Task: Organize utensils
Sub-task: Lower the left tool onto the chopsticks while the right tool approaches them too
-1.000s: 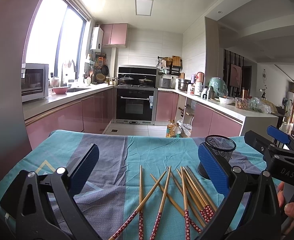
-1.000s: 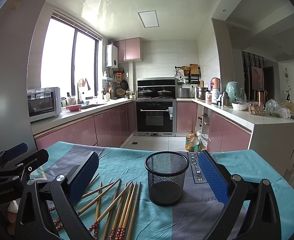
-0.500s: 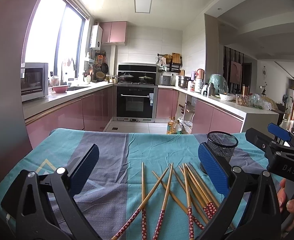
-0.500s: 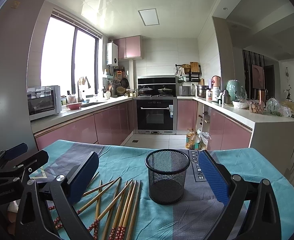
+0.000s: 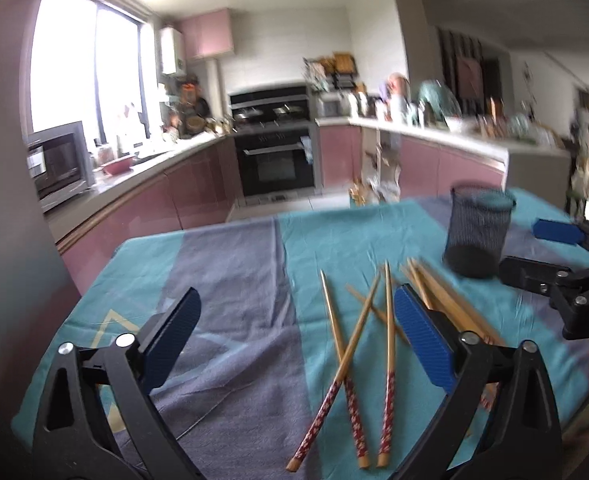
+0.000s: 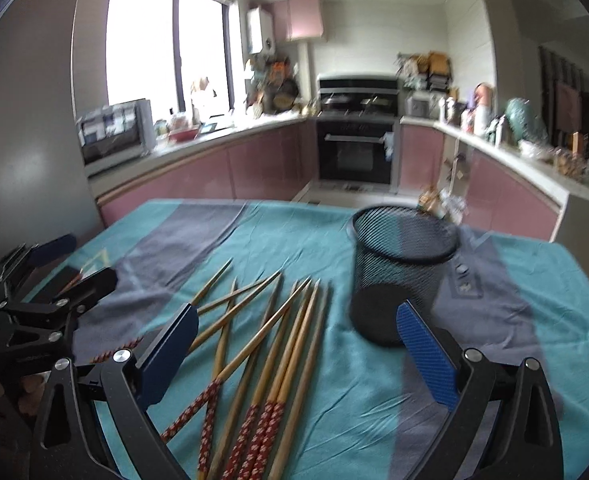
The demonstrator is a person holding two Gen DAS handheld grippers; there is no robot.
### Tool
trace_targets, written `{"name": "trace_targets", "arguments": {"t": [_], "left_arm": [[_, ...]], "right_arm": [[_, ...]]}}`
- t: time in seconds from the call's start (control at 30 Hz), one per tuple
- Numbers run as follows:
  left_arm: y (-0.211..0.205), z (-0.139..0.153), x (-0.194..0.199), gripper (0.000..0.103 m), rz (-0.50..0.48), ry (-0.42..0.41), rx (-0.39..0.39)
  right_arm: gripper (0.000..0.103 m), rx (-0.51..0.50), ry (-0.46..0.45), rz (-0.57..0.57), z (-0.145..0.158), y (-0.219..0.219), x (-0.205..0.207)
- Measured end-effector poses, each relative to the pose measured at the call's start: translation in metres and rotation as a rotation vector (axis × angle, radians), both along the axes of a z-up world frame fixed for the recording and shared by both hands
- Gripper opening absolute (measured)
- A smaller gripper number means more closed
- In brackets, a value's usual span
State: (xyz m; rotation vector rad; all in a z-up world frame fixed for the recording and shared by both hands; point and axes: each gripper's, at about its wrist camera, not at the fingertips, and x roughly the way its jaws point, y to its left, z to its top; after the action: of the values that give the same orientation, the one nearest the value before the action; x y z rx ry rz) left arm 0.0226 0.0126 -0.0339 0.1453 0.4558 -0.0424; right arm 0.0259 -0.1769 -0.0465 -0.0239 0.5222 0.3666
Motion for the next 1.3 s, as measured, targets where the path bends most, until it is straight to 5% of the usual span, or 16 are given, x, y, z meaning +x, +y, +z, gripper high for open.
{"name": "trace_targets", "arguments": {"t": [0.37,0.67,0.8,1.13,1.3], "left_arm": [[-0.015,-0.043,0.042,0.054,-0.165,0.224,0.025],[-0.007,-0.067,0.066,0.019,-0.229,0.408,-0.095],[-0.009,-0.072,0.067,0.018,-0.242,0.46,-0.139],[-0.034,-0.07,0.053,0.018,-0.383,0.522,-0.226],[-0.031,-0.073,0.06,0.022,-0.348,0.526,-0.239]], "right_arm": [[0.048,0.041,0.289,0.154,-0.039,0.034,0.033],[0.029,0.112,0.397,0.168,-0.051,0.036,0.054],[0.015,0.153,0.451,0.174,-0.055,0.028,0.059],[0.011,0.118,0.45,0.152,-0.05,0.012,0.062],[0.012,0.097,0.452,0.147,-0.049,0.014,0.065]]}}
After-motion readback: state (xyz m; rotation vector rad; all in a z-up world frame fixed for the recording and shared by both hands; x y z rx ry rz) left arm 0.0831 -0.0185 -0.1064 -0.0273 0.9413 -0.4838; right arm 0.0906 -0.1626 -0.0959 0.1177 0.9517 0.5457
